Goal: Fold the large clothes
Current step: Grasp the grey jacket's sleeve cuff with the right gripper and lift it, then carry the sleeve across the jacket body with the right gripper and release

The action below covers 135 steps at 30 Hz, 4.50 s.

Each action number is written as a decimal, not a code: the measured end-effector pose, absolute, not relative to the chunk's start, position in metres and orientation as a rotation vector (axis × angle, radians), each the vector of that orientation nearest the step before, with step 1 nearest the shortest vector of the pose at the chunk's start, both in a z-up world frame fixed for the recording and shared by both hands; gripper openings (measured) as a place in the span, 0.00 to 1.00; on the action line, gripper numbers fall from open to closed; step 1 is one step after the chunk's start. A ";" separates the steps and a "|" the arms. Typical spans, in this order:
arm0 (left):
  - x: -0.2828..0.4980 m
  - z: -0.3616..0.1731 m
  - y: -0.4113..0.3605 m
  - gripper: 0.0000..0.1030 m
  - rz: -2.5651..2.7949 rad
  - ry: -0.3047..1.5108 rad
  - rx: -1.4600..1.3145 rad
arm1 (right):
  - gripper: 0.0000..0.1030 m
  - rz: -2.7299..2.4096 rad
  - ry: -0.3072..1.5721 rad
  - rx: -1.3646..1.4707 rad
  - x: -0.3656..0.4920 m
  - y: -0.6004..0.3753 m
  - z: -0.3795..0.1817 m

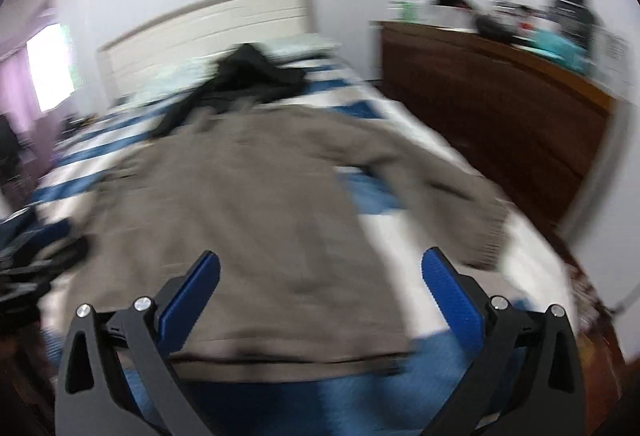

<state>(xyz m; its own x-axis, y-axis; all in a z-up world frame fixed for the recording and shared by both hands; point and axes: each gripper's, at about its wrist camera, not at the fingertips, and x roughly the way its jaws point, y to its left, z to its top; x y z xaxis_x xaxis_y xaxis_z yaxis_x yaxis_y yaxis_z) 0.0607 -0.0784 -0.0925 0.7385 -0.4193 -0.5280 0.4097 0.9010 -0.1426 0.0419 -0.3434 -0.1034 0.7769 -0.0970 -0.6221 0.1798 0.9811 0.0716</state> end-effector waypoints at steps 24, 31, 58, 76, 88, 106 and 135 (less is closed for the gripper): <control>0.109 -0.176 -0.098 0.94 -0.516 0.855 -0.013 | 0.37 -0.189 0.891 0.595 0.192 -0.533 -0.220; 0.116 -0.181 -0.053 0.94 -0.408 0.884 -0.006 | 0.28 -0.174 0.741 0.426 0.195 -0.512 -0.148; 0.075 -0.225 0.076 0.94 -0.356 1.012 -0.208 | 0.27 0.488 0.880 -0.163 0.329 0.017 -0.085; 0.091 -0.222 0.076 0.94 -0.337 1.049 -0.304 | 0.34 0.297 1.089 -0.306 0.455 0.110 -0.215; 0.099 -0.209 0.068 0.94 -0.320 1.018 -0.287 | 0.90 0.601 1.103 -0.105 0.409 0.074 -0.150; 0.112 -0.228 0.059 0.94 -0.323 1.058 -0.239 | 0.95 0.319 1.097 0.164 0.397 -0.168 -0.210; 0.082 -0.196 0.159 0.94 -0.094 0.810 -0.491 | 0.96 0.645 0.889 0.008 0.092 -0.121 -0.159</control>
<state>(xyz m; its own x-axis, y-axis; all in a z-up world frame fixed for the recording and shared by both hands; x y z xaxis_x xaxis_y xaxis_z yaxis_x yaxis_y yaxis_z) 0.0818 0.1593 -0.1962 0.6917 -0.2648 -0.6719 -0.1035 0.8844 -0.4551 0.0923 -0.1206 -0.1590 0.4546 0.5264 -0.7185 -0.5199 0.8118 0.2658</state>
